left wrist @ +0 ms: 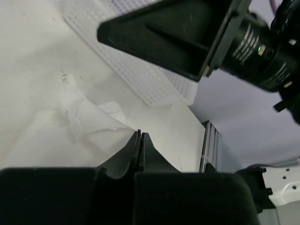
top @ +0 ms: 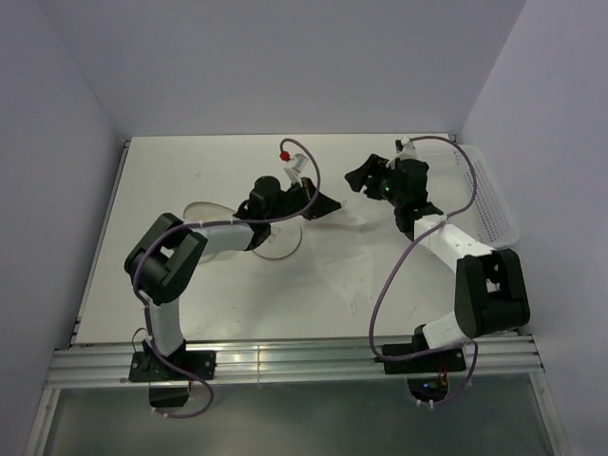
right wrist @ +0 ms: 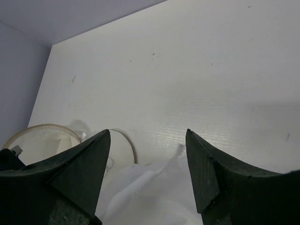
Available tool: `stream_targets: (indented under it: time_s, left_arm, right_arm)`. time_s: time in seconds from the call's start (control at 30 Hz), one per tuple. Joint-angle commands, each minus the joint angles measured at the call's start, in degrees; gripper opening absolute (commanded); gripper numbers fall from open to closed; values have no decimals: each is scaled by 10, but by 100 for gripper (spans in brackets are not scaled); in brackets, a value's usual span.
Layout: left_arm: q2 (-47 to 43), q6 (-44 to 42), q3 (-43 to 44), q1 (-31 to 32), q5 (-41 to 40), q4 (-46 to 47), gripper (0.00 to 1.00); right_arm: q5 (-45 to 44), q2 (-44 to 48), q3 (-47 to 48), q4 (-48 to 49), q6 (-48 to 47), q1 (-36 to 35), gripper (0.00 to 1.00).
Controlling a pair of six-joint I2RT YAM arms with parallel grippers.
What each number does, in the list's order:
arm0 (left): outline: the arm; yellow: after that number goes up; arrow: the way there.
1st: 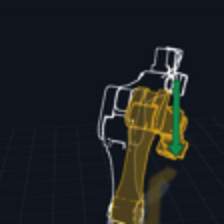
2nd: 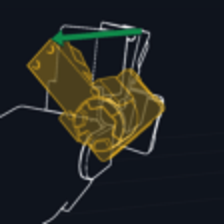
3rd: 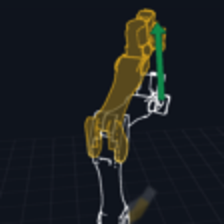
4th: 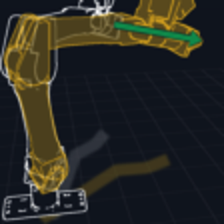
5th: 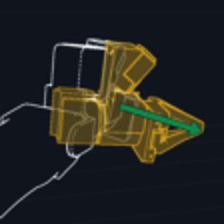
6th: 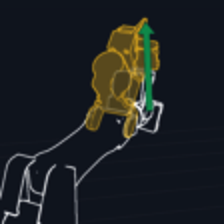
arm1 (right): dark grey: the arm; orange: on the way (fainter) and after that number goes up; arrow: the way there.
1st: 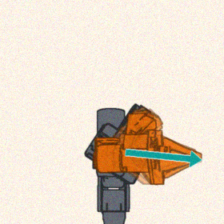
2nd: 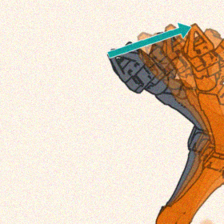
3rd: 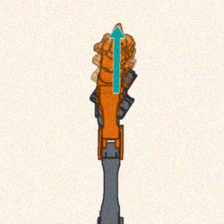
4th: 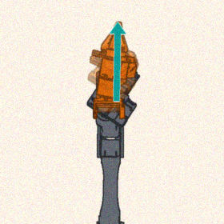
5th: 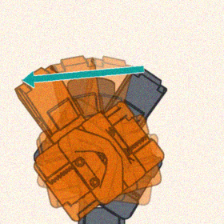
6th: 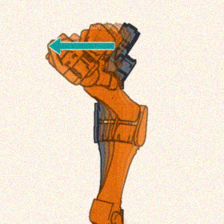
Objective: Place the bra in the laundry bag and zip it closed
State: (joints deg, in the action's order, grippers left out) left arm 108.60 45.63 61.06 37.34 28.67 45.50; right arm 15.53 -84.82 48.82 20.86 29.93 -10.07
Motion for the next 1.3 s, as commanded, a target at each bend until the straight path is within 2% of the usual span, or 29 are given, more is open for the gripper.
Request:
stream_targets:
  time_s: [0.0, 0.07, 0.27, 0.4, 0.47, 0.53, 0.57, 0.6, 0.7, 0.8, 0.93, 1.0, 1.07, 1.13, 1.2, 1.27]
  left_arm:
    - [-33, -77, -14, 24, -11, -12, 0]
    - [-45, -84, -40, 30, -19, -8, 0]
    - [-74, -120, -108, 63, -38, -15, 0]
    - [-83, -153, -142, 102, -49, -35, 1]
    - [-82, -169, -156, 113, -62, -43, 5]
    - [-85, -186, -165, 130, -86, -57, 19]
    - [-89, -190, -175, 136, -90, -59, 29]
    - [-93, -197, -178, 147, -94, -61, 45]
    - [-111, -189, -194, 156, -109, -63, 72]
    - [-152, -179, -205, 156, -115, -75, 86]
    - [-220, -157, -228, 156, -122, -106, 89]
    - [-223, -130, -217, 156, -167, -143, 86]
    - [-217, -104, -206, 156, -204, -187, 83]
    - [-211, -71, -210, 156, -248, -202, 83]
    - [-207, -38, -217, 156, -270, -204, 82]
    - [-210, -13, -225, 156, -306, -211, 82]
  right_arm:
    - [-32, 41, -4, -73, 10, 3, 72]
    - [-35, 59, -18, -82, 16, 2, 70]
    - [-63, 107, -71, -115, 19, 0, 52]
    - [-91, 134, -90, -147, 10, -1, 49]
    - [-84, 137, -89, -172, 4, -2, 51]
    - [-80, 138, -91, -197, -6, -5, 59]
    - [-73, 139, -92, -204, -9, -7, 61]
    - [-70, 141, -100, -204, -12, -7, 69]
    - [-63, 135, -114, -227, -17, -7, 81]
    - [-42, 120, -122, -231, -18, -7, 85]
    - [-28, 103, -118, -233, -20, -11, 88]
    - [-30, 105, -123, -227, -13, -14, 81]
    - [-39, 98, -120, -219, -13, -17, 80]
    - [-57, 59, -97, -238, -25, -17, 84]
    - [-57, 27, -62, -243, -28, -17, 94]
    - [-62, -10, -37, -243, -30, -15, 99]
